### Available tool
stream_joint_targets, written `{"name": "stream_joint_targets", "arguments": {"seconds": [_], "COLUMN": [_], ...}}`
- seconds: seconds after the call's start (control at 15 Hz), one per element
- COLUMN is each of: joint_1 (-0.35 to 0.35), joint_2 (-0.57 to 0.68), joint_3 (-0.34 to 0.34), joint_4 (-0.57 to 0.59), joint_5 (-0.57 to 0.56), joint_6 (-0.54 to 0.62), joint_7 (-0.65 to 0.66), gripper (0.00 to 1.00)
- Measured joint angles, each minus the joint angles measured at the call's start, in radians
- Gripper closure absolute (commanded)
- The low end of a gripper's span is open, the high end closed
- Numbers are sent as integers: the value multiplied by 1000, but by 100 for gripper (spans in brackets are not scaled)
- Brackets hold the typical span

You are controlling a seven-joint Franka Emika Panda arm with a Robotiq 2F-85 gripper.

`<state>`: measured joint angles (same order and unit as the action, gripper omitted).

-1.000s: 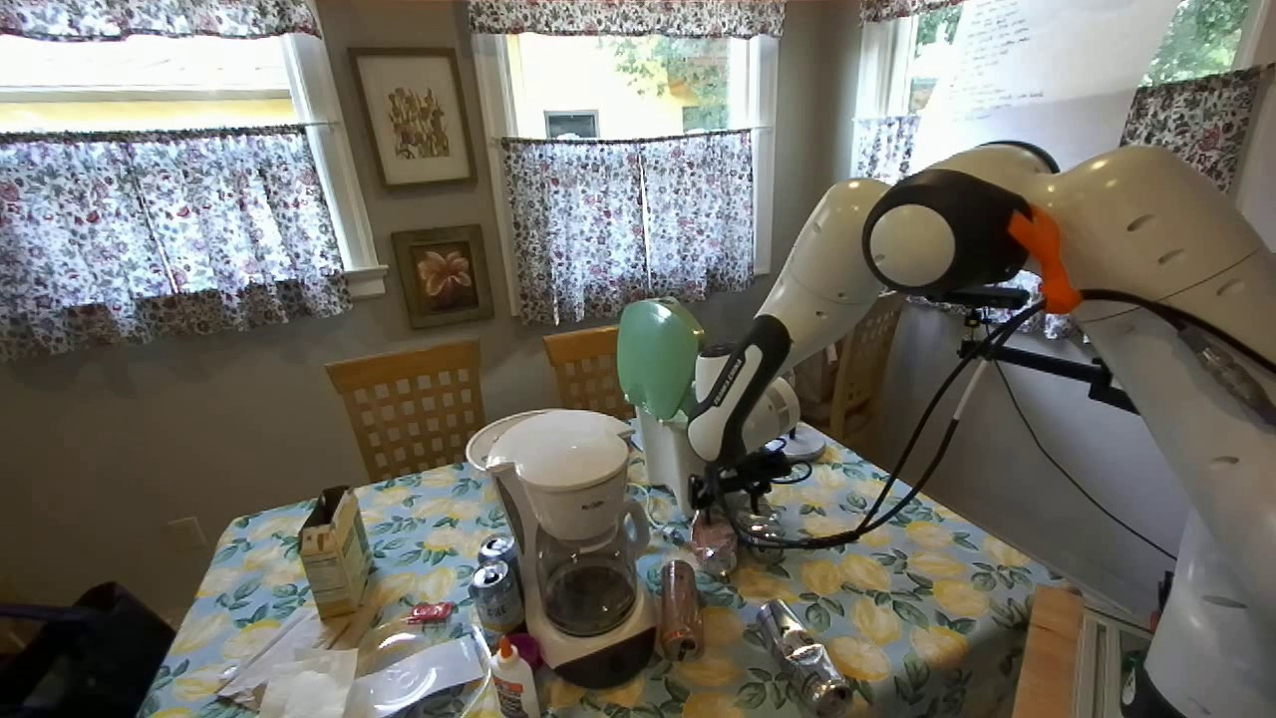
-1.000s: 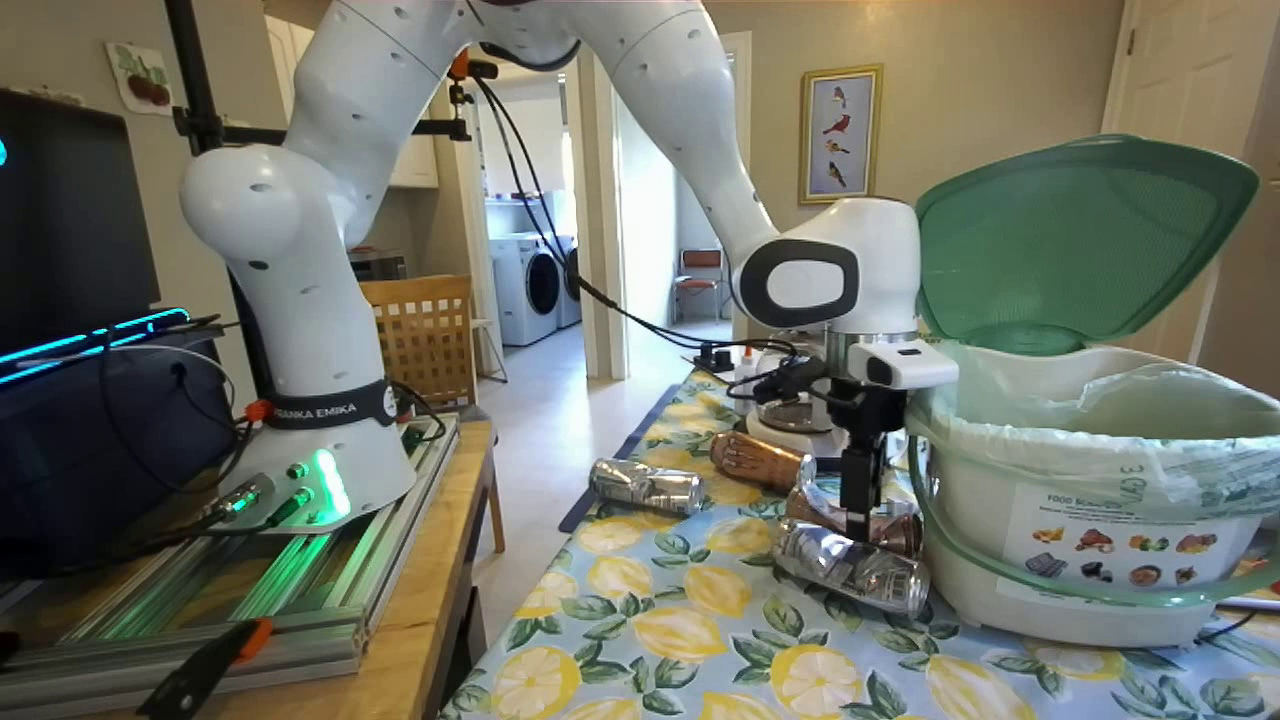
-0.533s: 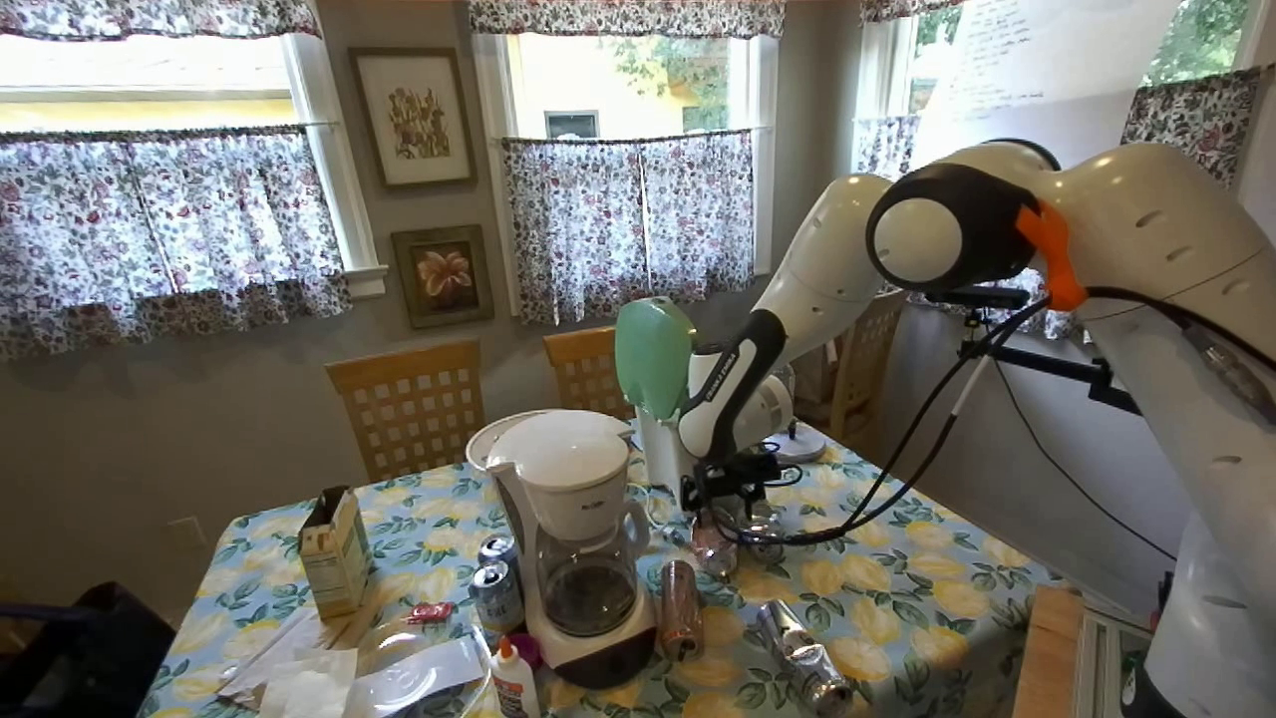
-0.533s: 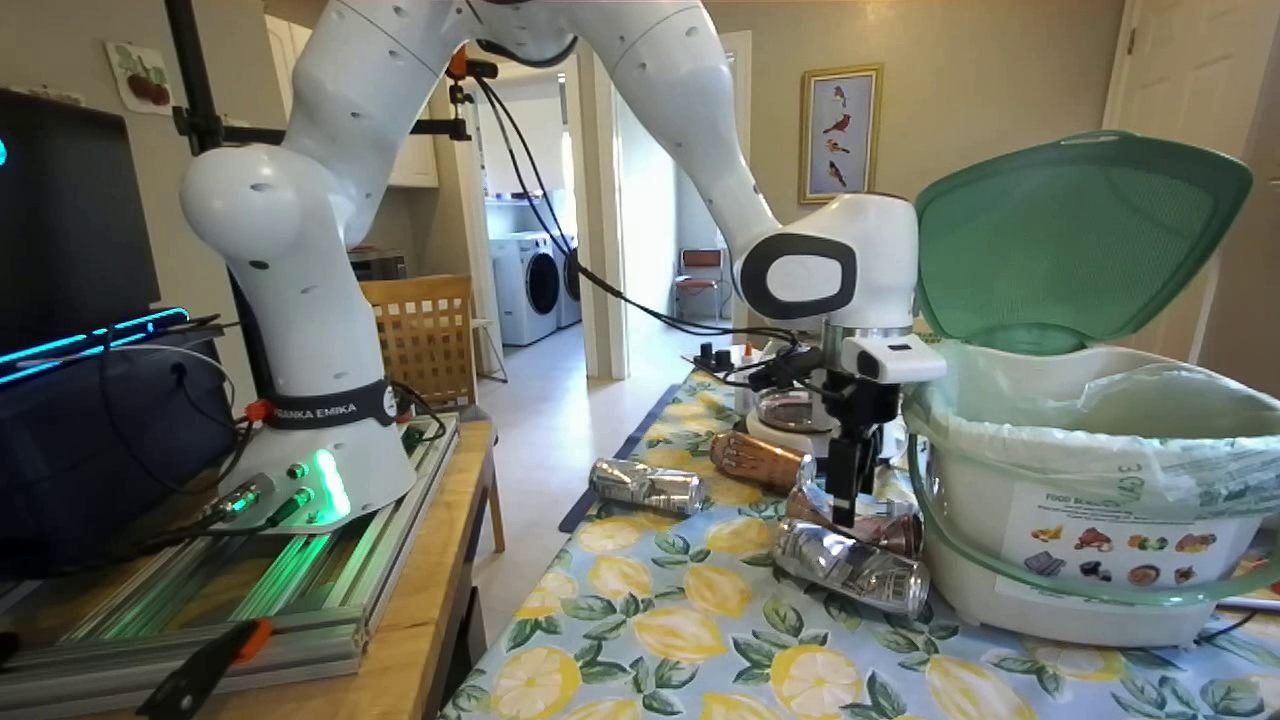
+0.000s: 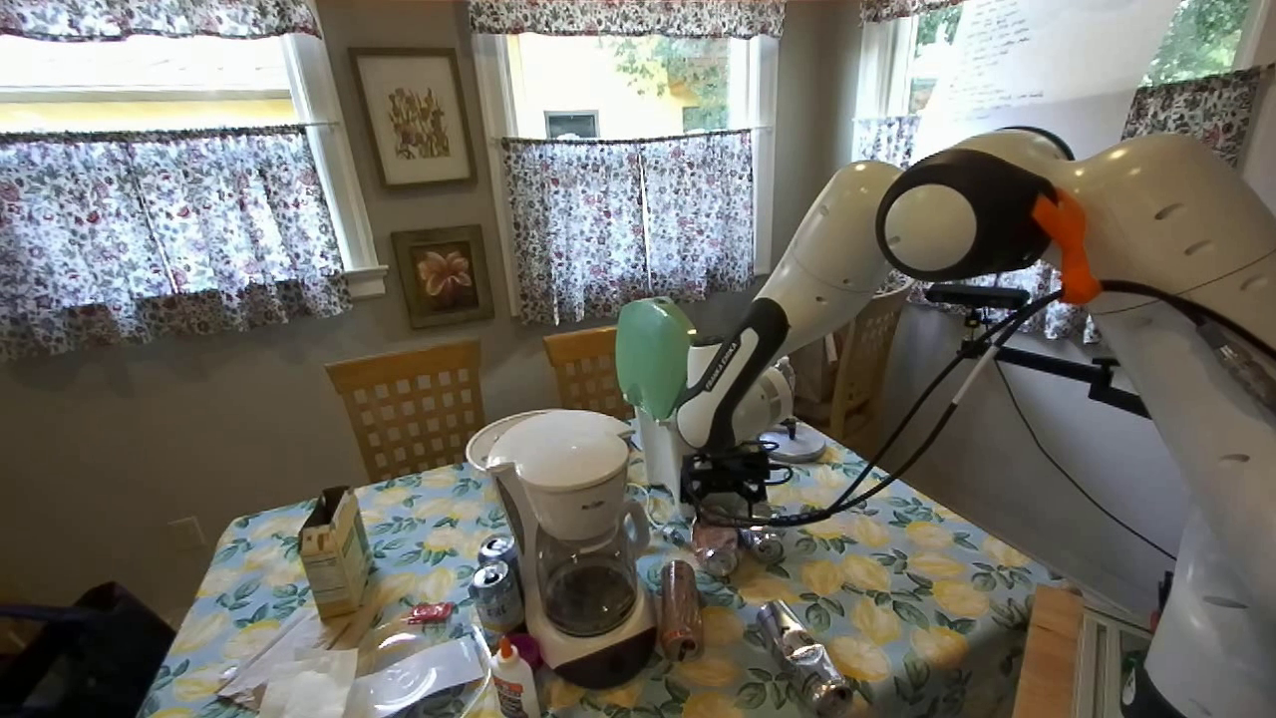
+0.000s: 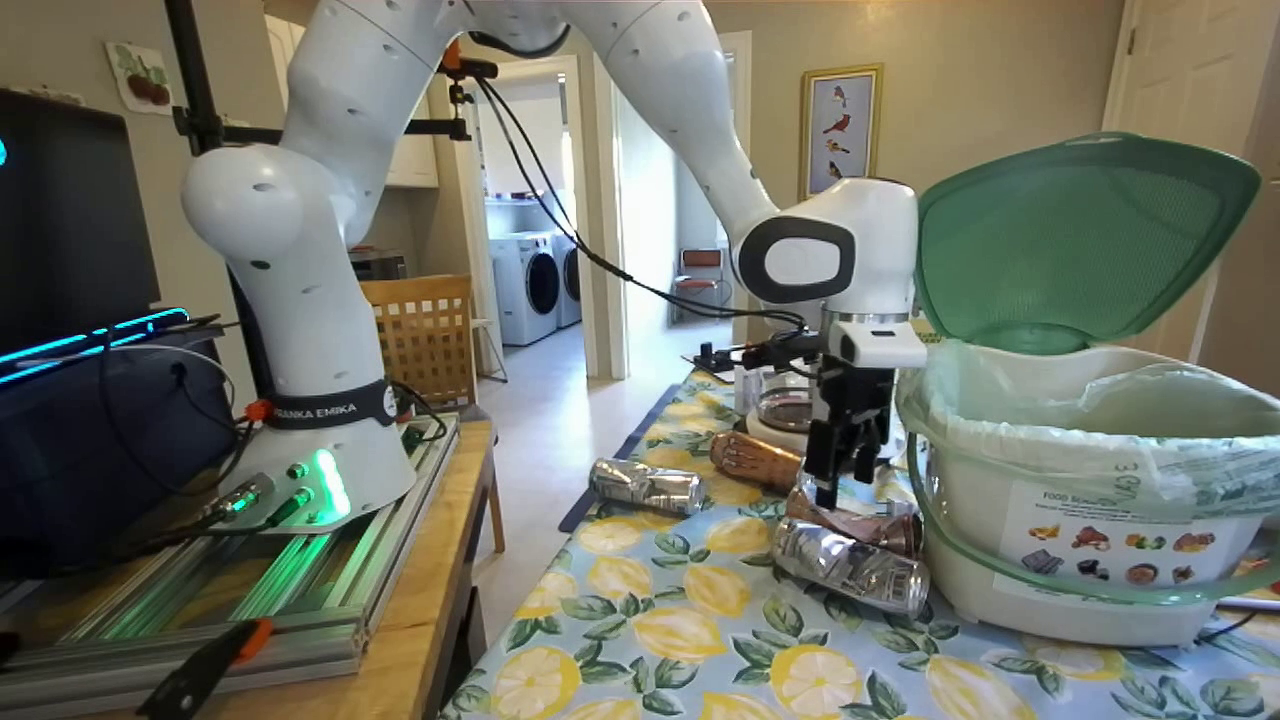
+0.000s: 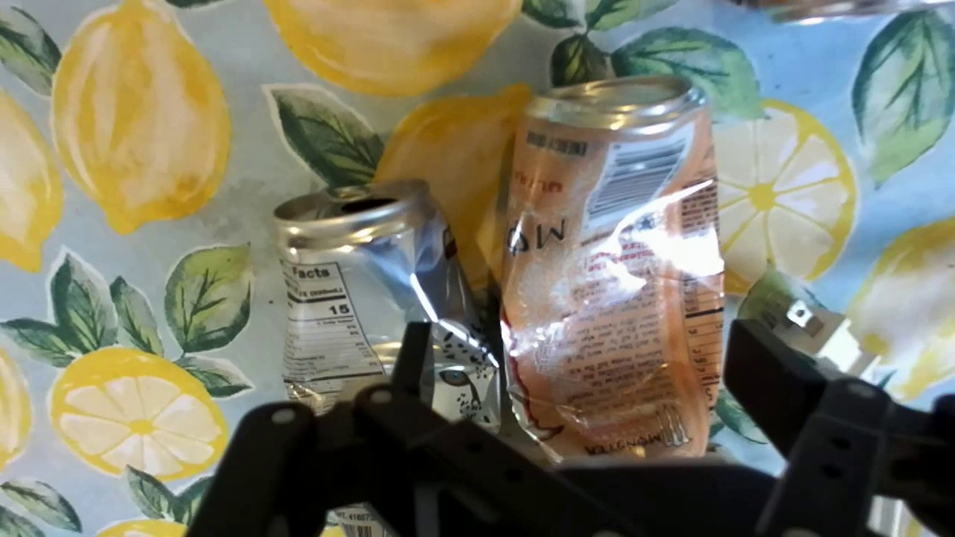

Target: Throw two cans into the bin

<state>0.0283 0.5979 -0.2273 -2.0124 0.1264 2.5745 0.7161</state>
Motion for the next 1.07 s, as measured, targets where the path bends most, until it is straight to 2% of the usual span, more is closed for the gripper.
{"name": "stream_joint_targets", "arguments": {"seconds": [0.53,1.07], "joint_1": [41,24], "joint_2": [-83,-43], "joint_3": [-10,-20], "joint_4": [-46,-54], "joint_5": [-5,-75], "joint_6": [-61,-75], "joint_7": [230,212], "gripper": [0,0]}}
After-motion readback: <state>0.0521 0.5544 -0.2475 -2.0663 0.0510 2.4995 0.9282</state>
